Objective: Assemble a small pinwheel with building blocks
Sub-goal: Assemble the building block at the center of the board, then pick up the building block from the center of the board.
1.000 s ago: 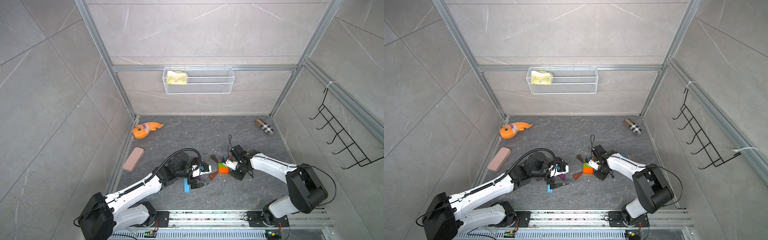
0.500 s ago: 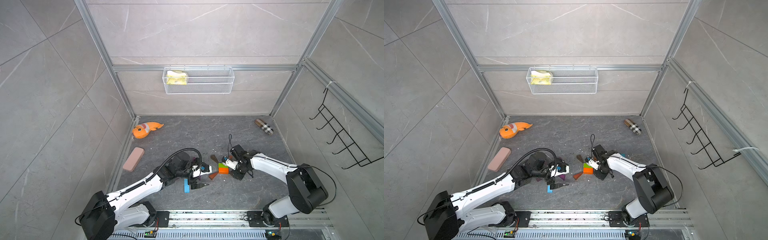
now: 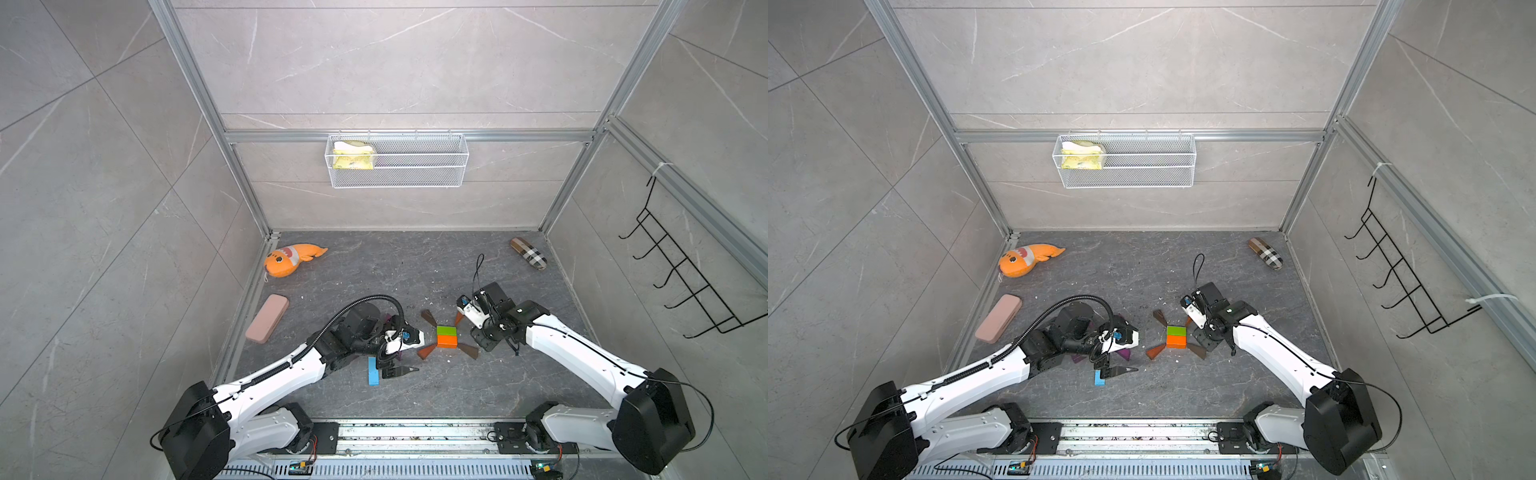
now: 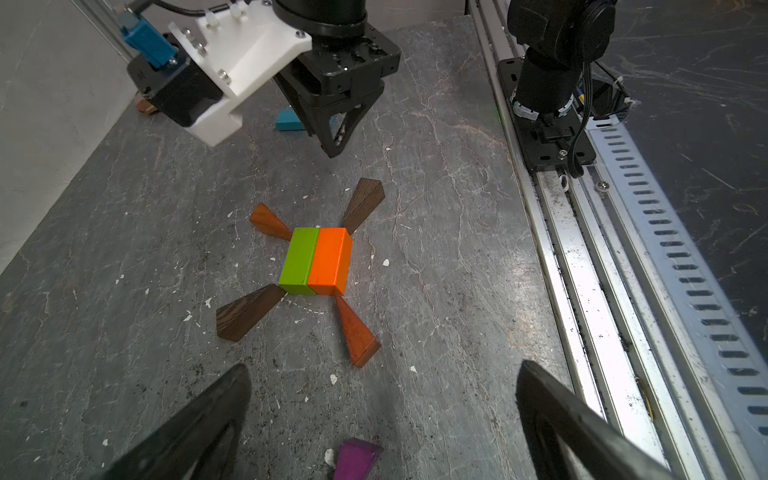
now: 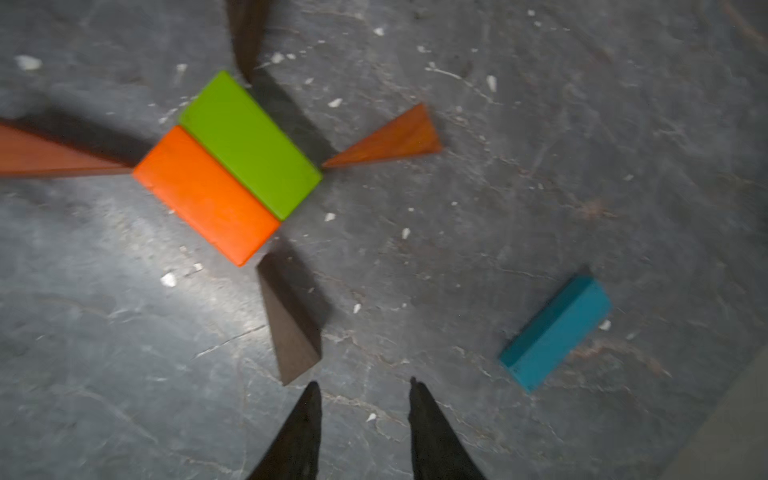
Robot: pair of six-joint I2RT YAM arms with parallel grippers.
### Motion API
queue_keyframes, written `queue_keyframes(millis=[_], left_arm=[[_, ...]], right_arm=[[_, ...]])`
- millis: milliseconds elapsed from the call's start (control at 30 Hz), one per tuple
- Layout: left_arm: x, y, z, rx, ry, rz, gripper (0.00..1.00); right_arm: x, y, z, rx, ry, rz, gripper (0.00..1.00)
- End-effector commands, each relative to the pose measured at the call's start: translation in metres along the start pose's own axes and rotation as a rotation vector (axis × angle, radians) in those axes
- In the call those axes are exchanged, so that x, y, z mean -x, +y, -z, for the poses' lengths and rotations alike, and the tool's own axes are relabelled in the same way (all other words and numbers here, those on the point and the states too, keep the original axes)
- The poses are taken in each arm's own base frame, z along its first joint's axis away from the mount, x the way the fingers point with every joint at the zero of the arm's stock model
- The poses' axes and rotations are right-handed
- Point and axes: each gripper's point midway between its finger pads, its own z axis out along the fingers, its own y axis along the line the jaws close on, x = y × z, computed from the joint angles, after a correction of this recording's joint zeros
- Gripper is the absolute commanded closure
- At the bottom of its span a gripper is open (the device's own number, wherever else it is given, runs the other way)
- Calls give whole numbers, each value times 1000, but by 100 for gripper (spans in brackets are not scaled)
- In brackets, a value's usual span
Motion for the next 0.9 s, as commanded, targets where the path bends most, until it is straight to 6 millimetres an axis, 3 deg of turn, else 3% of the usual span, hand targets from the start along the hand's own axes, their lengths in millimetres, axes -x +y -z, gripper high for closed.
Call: queue_keyframes(millis=[0,67,200,367,600,867], left_arm=[[19,3,4,-13,-45,-29,0],[18,3,5,-11,-36,-27,0],[20,2,9,8,-39,-53,0],[19,2,9,9,-35,-55,0],[17,1,6,0,-29,-52,0],[14,1,4,-11,-18,-45,0]], right_arm=[[5,-71,4,-262,20,-378,54],[-13,-98,-5,-238,123,-605,55],[-41,-112,-45,-186,294,-681,58],[-36,-117,-67,-146,262,-678,54],[-43,-130,-86,-95,251,-696,53],[-45,-118,-107,0,249,-697,54]])
